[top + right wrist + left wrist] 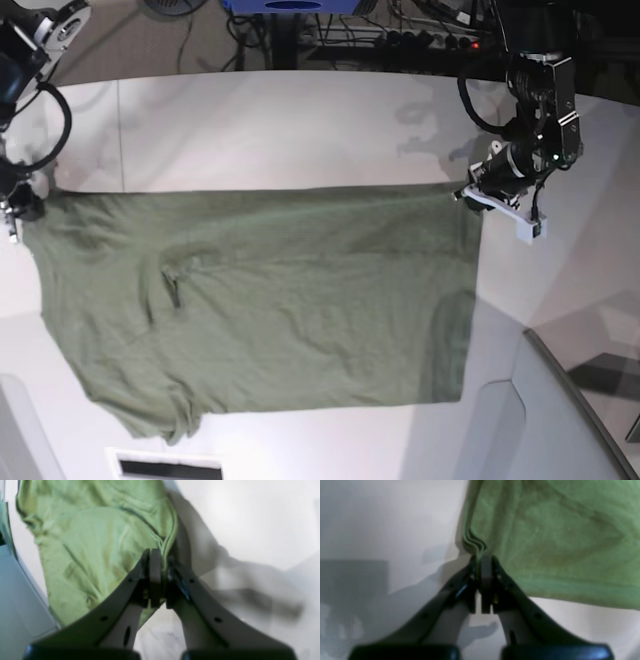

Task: Layout the t-shirt on the table in an organized manner, then fold the t-shirt properly
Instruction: 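Lift the shirt with both grippers and lay it flatter on the table, then pull the collar-edge corners apart with both grippers to stretch the shirt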

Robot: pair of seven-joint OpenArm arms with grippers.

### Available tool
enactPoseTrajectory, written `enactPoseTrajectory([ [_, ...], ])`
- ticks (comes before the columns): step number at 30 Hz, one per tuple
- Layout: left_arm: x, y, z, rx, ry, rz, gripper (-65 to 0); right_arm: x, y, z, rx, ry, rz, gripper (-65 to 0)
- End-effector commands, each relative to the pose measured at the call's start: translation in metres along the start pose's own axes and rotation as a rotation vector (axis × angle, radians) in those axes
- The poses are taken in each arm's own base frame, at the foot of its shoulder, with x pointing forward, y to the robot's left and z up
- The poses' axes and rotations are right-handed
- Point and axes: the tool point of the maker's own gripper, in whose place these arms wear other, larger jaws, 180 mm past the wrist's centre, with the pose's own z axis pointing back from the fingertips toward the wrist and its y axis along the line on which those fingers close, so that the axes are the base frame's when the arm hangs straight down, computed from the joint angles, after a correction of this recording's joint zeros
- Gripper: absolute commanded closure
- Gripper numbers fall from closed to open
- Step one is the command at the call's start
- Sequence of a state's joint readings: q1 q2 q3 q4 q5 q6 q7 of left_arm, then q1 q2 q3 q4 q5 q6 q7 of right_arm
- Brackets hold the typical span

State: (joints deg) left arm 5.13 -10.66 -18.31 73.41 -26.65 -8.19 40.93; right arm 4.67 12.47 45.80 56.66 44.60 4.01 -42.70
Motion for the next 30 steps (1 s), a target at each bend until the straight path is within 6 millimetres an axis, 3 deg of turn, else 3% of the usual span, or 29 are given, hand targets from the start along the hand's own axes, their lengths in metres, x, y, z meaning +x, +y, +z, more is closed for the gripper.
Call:
enactPoseTrajectory([
  [1,0.013,0.004,0.004,0.016,-0.038,-0.031,0.0,0.018,0.005,0.006,0.014,-0.046,0.02,-0.2],
  [12,-0.011,0.02,0.008,0.063,0.011,-0.067,0.0,0.007,-0.02,0.014,-0.017,-0.021,0.056,0.0],
  [17,-0.022,0.027,0.024,0.078,0.012,-0.1,0.0,0.002,-0.036,0.027,-0.047,-0.03,0.091,0.0],
  [22,-0.034,0.03,0.037,0.086,0.018,-0.123,0.0,-0.006,-0.037,0.042,-0.049,-0.033,0.138,0.0],
  [30,-0.044,0.039,0.053,0.107,0.017,-0.129,0.0,-0.029,-0.055,0.053,-0.078,0.003,0.144,0.0],
])
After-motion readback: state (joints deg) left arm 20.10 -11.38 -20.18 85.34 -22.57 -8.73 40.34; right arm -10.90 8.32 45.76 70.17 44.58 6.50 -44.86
